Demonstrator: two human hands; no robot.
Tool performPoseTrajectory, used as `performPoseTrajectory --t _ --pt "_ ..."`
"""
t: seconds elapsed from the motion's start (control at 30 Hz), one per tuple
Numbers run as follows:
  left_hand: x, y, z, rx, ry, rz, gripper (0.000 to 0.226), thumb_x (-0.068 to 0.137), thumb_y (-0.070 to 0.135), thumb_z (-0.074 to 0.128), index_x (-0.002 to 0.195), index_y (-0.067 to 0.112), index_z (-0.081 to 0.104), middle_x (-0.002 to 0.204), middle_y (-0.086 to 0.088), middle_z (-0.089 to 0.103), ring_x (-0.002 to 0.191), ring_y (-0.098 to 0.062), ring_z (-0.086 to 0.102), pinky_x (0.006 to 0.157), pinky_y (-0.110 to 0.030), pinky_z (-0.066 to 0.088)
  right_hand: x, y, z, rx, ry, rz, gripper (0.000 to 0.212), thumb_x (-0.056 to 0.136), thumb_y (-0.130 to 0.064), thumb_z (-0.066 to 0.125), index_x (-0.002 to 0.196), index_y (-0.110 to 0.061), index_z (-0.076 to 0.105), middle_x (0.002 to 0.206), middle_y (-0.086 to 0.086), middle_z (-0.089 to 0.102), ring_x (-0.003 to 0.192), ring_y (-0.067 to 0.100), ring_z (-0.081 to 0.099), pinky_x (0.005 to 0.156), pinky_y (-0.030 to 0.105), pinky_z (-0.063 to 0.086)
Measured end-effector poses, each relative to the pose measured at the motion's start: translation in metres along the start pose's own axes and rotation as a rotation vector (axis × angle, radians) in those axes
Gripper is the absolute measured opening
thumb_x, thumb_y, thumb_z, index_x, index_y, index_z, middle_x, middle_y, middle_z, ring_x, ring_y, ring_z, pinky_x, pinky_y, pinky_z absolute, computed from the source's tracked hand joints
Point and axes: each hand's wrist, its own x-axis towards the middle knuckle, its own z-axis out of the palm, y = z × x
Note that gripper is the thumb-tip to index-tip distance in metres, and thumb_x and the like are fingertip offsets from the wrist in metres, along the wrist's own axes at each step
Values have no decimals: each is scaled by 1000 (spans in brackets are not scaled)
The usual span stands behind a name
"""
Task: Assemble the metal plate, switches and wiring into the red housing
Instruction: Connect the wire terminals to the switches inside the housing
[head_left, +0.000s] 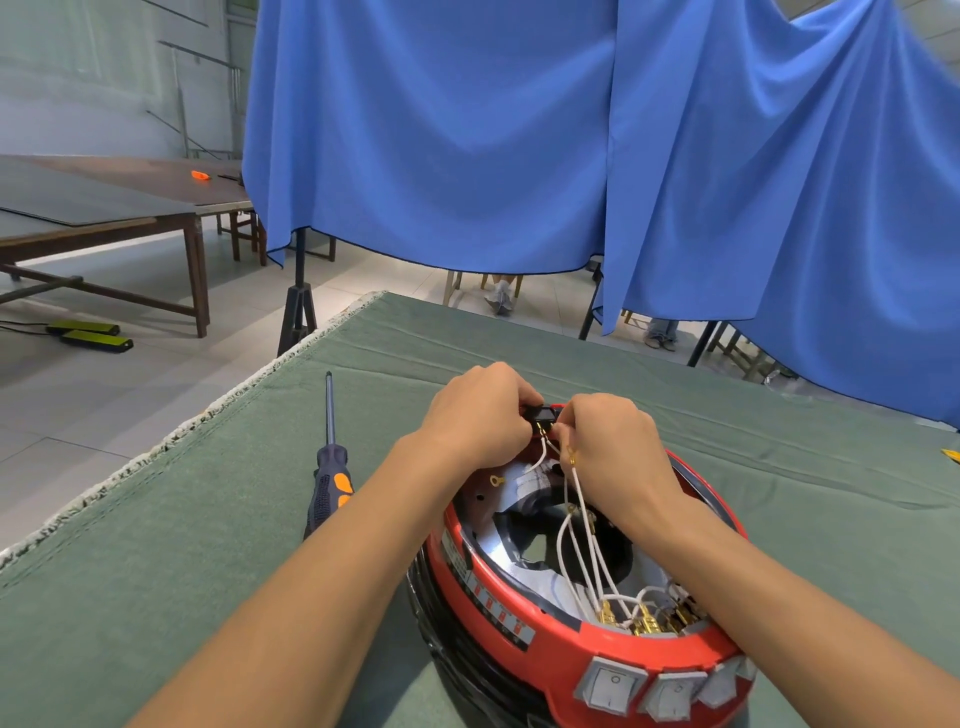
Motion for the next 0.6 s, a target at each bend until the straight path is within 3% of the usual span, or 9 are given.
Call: performPoseTrajectory --t 0.13,0.2,0.4,0.5,0.57,0.6 --pt "2 -2 -1 12 11 -12 35 78 8 52 99 27 73 96 -1 72 93 -27 60 73 -34 50 4 1 3 -3 12 -27 21 97 -22 49 93 -11 67 90 8 67 83 26 58 67 31 37" --pt "3 -3 0 13 13 -7 35 80 9 53 100 28 73 98 0 72 94 -26 60 73 -34 50 5 2 4 29 -4 -15 24 97 -28 49 94 -12 67 91 7 67 84 26 59 70 33 42" --pt "4 -3 -1 -44 83 -95 35 84 15 54 115 25 66 121 1 65 115 -23 56 90 -36 46 4 10 -5 243 -44 110 25 91 -38 58 83 -18 69 83 2 69 80 22 59 68 32 46" --pt "3 0 -4 69 63 -150 19 83 19 55 95 19 69 97 -3 68 96 -29 61 75 -32 44 -5 19 -12 270 -45 143 17 90 -35 58 85 -23 69 86 -3 69 85 20 61 74 35 50" --pt "2 0 -9 188 -5 -182 9 81 17 53 72 14 55 74 -3 58 74 -28 56 65 -30 38 -14 25 -16 280 -45 144 13 89 -32 59 84 -25 69 84 -7 69 84 16 61 74 35 51" --pt "1 0 -12 255 -46 -199 15 80 15 53 67 15 46 69 -2 51 68 -26 51 63 -30 34 -19 28 -17 291 -40 145 12 88 -31 59 84 -25 69 82 -9 68 82 14 61 73 34 51"
